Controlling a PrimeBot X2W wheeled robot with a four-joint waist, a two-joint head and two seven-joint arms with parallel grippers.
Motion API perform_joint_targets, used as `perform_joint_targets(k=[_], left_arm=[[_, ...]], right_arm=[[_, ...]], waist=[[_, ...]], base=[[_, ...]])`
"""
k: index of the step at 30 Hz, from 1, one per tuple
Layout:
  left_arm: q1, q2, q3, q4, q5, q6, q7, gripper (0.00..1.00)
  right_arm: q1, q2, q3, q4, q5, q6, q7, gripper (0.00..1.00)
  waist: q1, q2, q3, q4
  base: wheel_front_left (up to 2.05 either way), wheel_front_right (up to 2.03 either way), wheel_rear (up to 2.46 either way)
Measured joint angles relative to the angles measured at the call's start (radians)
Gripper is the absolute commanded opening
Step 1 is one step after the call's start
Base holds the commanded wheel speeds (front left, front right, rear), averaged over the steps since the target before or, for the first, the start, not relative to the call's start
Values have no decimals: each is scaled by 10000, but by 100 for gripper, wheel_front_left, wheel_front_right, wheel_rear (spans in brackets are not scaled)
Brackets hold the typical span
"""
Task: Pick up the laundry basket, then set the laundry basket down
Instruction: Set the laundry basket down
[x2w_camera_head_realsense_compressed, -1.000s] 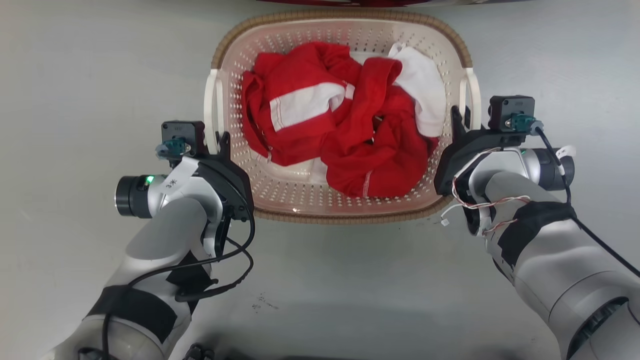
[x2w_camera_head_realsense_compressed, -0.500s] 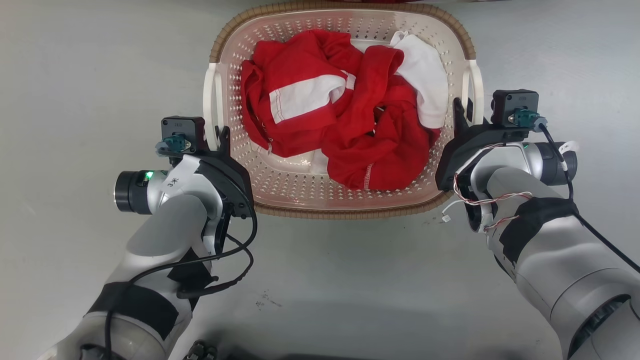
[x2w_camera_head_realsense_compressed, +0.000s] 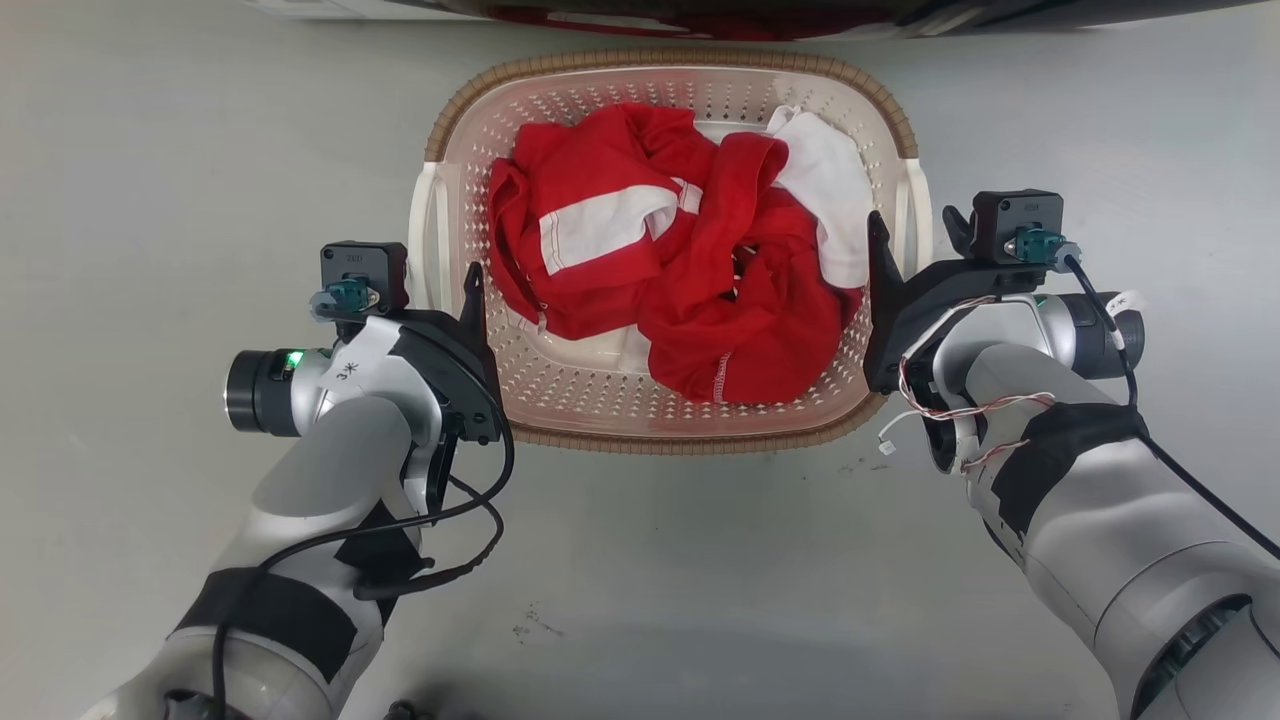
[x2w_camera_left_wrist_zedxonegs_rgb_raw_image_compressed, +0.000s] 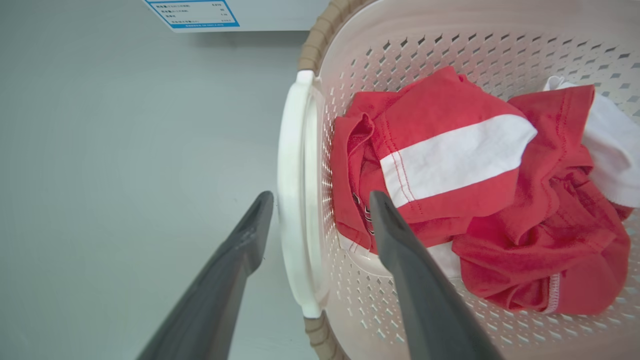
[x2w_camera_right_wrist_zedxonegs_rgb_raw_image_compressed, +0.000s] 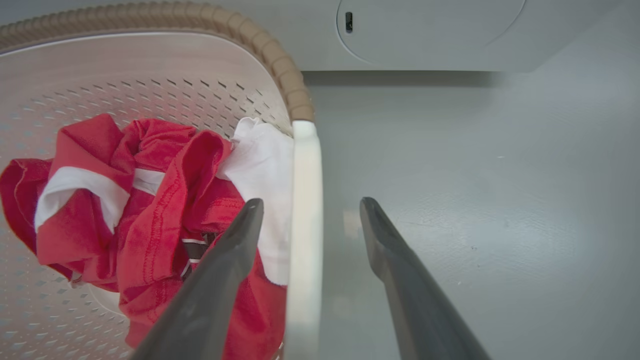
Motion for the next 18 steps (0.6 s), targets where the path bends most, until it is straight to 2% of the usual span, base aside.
perform_joint_targets(k=[18], left_arm=[[57, 0, 169, 84, -176, -188, -307, 100]], right_arm=[[399, 17, 79, -40, 2, 0, -59, 100]], waist=[[0, 0, -1004, -172]], base=[[0, 0, 0]])
